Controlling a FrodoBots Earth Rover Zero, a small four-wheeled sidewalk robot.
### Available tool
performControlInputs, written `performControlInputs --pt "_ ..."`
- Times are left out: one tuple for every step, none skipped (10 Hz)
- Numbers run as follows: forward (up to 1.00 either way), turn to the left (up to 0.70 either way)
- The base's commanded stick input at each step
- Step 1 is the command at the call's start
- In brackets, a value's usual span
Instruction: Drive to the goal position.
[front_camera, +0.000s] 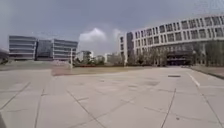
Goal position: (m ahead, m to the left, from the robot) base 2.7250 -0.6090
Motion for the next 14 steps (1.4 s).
performControlInputs --pt "0.7 0.0" --pt "0.7 0.0" --pt "0.7 0.0" --pt "0.7 0.0" --pt "0.7 0.0" --pt "0.7 0.0" --pt "0.7 0.0" --pt "0.7 0.0" --pt "0.7 0.0" --pt "0.7 0.0" --pt "0.7 0.0" --pt "0.7 0.0" --pt "0.7 0.0" --pt "0.7 0.0"
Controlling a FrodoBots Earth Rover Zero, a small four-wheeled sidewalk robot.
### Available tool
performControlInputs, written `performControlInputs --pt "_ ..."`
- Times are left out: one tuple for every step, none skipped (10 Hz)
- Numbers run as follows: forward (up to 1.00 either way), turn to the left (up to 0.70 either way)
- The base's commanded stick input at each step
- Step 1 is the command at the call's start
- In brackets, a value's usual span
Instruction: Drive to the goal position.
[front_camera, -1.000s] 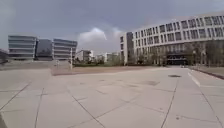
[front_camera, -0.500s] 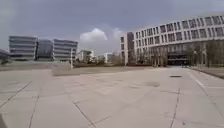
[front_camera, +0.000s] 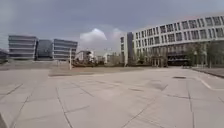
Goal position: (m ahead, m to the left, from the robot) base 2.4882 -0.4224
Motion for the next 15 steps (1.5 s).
performControlInputs --pt "0.7 0.0" --pt "0.7 0.0" --pt "0.7 0.0" --pt "0.7 0.0" --pt "0.7 0.0" --pt "0.7 0.0" --pt "0.7 0.0" --pt "0.7 0.0" --pt "0.7 0.0" --pt "0.7 0.0" --pt "0.7 0.0" --pt "0.7 0.0" --pt "0.7 0.0" --pt "0.7 0.0" --pt "0.7 0.0"
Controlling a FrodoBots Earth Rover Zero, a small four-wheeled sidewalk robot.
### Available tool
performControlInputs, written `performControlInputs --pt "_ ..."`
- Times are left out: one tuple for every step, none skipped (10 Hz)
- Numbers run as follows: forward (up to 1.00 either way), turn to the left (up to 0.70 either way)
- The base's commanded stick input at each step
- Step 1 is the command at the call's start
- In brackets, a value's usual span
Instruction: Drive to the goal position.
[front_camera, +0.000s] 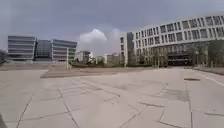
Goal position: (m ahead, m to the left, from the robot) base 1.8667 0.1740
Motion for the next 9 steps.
performControlInputs --pt "0.7 0.0" --pt "0.7 0.0" --pt "0.7 0.0" --pt "0.7 0.0" --pt "0.7 0.0" --pt "0.7 0.0" --pt "0.7 0.0" --pt "0.7 0.0" --pt "0.7 0.0"
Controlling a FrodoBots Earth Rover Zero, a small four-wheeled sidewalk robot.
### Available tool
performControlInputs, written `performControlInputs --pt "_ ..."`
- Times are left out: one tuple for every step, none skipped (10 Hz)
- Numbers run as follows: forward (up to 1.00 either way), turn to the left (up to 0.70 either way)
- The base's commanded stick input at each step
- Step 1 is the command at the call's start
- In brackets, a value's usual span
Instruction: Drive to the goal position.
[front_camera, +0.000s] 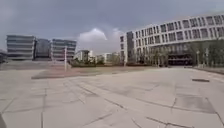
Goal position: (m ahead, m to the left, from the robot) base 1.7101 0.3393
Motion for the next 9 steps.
performControlInputs --pt "0.7 0.0" --pt "0.7 0.0" --pt "0.7 0.0" --pt "0.7 0.0" --pt "0.7 0.0" --pt "0.7 0.0" --pt "0.7 0.0" --pt "0.7 0.0" --pt "0.7 0.0"
